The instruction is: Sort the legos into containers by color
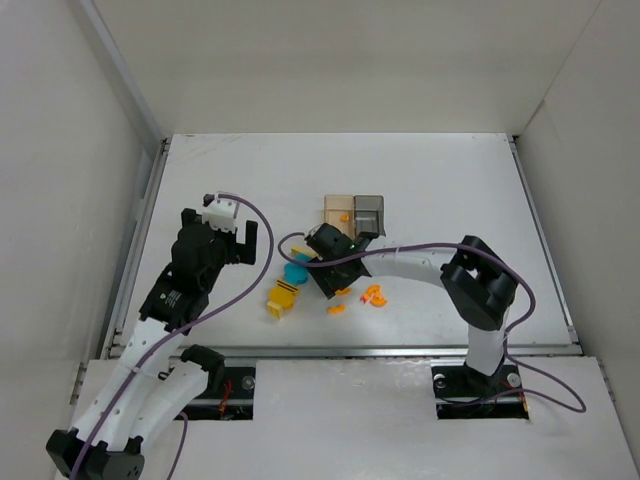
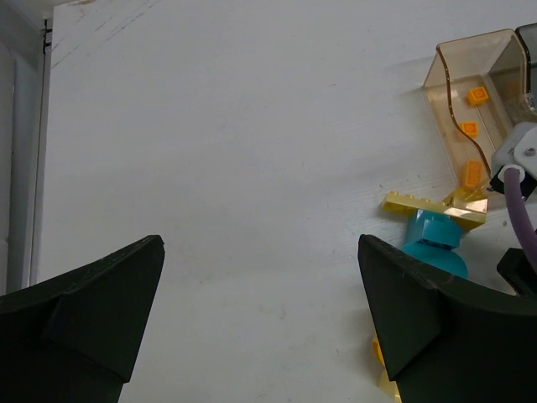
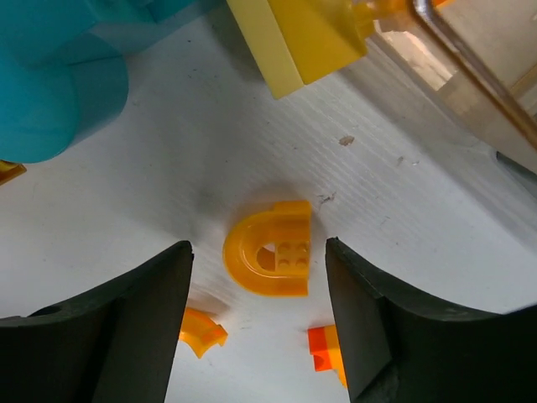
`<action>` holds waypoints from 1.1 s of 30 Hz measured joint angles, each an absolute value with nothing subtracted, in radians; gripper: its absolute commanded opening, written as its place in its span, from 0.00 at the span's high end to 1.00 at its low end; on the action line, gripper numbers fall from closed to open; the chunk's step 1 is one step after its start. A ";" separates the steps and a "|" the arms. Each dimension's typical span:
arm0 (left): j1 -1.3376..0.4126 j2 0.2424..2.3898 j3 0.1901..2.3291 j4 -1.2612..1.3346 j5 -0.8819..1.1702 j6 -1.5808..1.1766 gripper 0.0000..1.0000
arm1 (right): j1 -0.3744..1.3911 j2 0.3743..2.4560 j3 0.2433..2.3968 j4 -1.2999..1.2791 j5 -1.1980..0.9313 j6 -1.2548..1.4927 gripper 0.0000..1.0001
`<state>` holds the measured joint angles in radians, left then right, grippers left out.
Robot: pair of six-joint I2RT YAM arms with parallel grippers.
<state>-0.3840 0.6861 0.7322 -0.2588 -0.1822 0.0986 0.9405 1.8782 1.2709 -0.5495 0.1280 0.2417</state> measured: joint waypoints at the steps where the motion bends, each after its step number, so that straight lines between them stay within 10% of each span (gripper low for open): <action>1: -0.384 0.687 0.732 -0.259 -0.183 0.099 0.00 | 0.944 1.886 1.271 -0.546 0.129 0.247 0.32; 6: -0.384 0.687 0.731 -0.259 -0.184 0.103 0.00 | 0.963 1.901 1.270 -0.533 0.139 0.270 0.38; 15: -0.384 0.688 0.727 -0.259 -0.184 0.107 0.00 | 0.964 1.895 1.257 -0.500 0.149 0.292 0.95; 33: -0.384 0.780 0.713 -0.222 -0.189 0.122 0.00 | 0.955 1.688 1.539 -0.620 0.328 0.311 1.00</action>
